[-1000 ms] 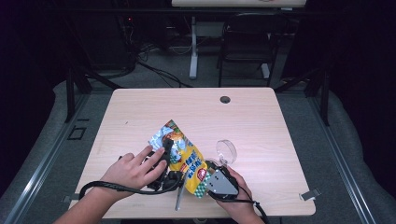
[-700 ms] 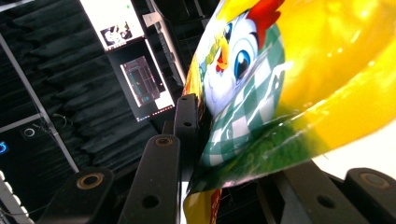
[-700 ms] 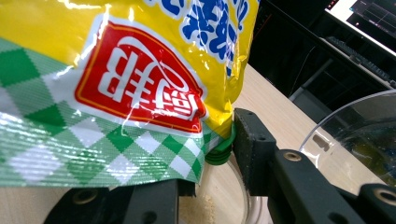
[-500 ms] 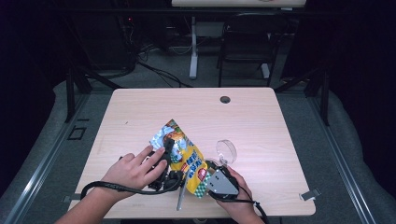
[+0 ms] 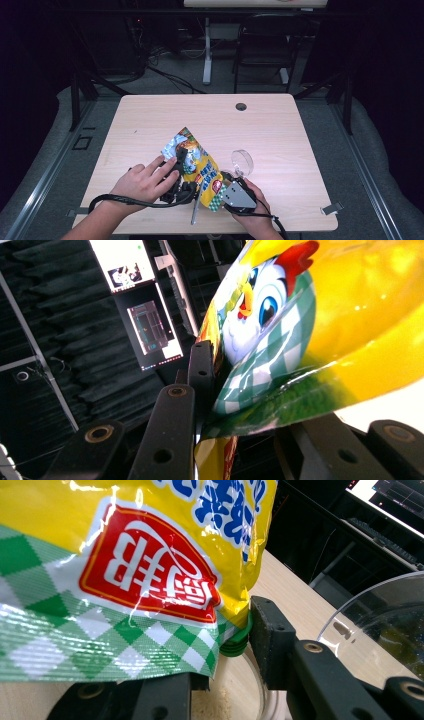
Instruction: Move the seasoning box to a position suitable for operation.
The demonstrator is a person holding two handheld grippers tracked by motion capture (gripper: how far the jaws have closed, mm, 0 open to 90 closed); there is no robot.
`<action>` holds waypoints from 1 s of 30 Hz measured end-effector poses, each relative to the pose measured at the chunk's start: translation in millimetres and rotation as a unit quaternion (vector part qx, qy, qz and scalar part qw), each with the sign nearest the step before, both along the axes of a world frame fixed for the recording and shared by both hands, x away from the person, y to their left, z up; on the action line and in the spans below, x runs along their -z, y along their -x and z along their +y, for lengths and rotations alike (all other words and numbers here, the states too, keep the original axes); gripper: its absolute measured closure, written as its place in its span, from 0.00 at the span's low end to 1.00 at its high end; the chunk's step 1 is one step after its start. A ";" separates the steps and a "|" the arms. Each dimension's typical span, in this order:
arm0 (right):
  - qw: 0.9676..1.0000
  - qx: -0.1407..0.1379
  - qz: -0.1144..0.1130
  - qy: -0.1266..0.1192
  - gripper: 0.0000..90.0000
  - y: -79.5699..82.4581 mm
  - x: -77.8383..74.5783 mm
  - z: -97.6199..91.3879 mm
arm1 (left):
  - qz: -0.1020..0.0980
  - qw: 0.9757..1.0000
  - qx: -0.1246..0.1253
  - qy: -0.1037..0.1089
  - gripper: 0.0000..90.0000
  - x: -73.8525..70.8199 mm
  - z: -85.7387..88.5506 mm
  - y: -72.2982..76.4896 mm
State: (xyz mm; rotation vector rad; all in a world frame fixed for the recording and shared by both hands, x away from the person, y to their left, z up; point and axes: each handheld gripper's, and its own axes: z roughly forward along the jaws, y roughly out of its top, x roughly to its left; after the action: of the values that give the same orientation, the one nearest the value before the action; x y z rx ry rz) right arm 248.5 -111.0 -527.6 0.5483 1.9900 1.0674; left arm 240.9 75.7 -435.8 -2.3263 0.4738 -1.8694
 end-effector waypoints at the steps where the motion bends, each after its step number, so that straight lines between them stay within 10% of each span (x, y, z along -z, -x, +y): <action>1: 1.000 0.000 0.000 0.000 0.78 0.0 0.1 0.1 | -0.002 1.000 0.001 -0.001 0.85 -0.4 -0.3 0.1; 30: 1.000 -0.006 0.011 -0.009 0.78 0.3 1.4 1.8 | 0.004 1.000 0.005 0.005 0.87 -3.7 -1.7 1.8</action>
State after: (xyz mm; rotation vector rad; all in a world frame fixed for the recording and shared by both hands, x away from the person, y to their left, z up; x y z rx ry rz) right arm 248.2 -109.3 -529.0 0.5603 2.0068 1.0907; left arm 239.1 73.9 -432.1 -2.3435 0.4784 -1.8704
